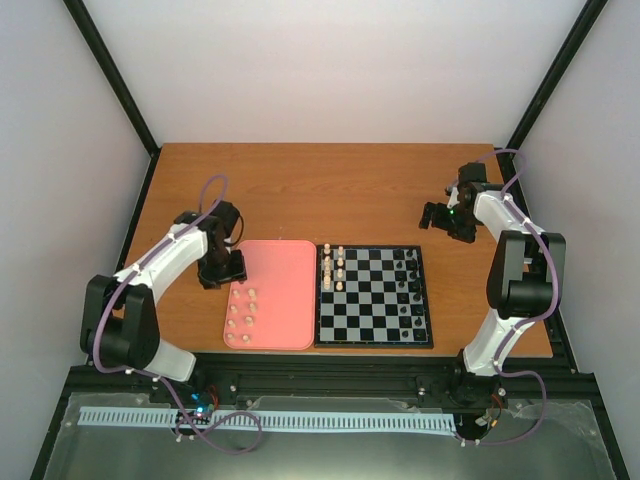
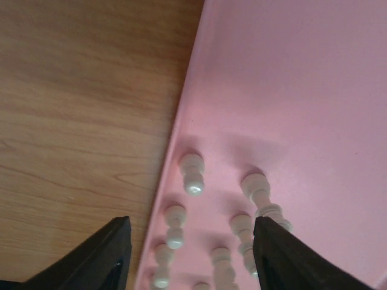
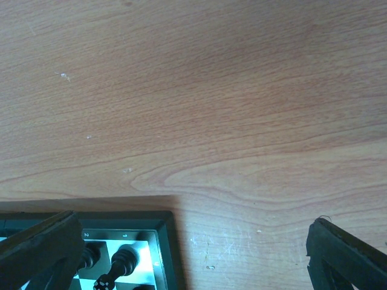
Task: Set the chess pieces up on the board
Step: Pick up the chess piece from the storage box, then place the chess piece on the chessboard.
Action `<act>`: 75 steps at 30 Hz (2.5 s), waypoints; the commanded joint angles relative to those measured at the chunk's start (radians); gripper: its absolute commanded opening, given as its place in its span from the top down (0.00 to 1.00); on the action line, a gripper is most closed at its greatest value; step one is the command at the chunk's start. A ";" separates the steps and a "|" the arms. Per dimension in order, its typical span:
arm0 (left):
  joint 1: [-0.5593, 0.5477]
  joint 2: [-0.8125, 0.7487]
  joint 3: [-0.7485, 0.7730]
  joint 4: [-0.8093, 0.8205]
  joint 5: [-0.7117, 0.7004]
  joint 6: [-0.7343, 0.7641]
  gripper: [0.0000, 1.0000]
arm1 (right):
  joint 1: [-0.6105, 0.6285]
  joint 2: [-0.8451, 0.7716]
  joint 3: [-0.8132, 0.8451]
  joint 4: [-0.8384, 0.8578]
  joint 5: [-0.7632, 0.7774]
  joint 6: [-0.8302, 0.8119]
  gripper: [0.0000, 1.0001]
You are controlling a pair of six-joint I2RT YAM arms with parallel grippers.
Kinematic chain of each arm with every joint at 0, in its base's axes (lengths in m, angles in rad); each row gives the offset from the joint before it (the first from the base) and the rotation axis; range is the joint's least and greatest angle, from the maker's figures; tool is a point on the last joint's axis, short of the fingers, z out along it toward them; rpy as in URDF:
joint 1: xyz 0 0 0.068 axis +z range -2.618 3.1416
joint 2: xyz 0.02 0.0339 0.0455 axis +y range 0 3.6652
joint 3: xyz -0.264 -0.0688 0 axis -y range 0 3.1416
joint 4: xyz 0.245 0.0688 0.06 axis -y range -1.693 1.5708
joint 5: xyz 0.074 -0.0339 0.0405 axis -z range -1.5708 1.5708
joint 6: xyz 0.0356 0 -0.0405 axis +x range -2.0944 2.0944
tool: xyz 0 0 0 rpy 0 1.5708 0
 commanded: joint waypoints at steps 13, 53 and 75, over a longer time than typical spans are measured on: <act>0.003 0.100 -0.067 0.146 0.069 -0.037 0.59 | 0.010 -0.007 0.002 0.007 0.015 -0.009 0.00; -0.182 0.178 0.440 -0.200 0.016 0.065 0.99 | 0.009 0.014 0.021 -0.004 0.021 -0.010 0.00; -0.676 0.562 0.740 -0.184 0.181 0.188 0.99 | 0.010 -0.025 0.001 0.005 0.025 -0.008 0.00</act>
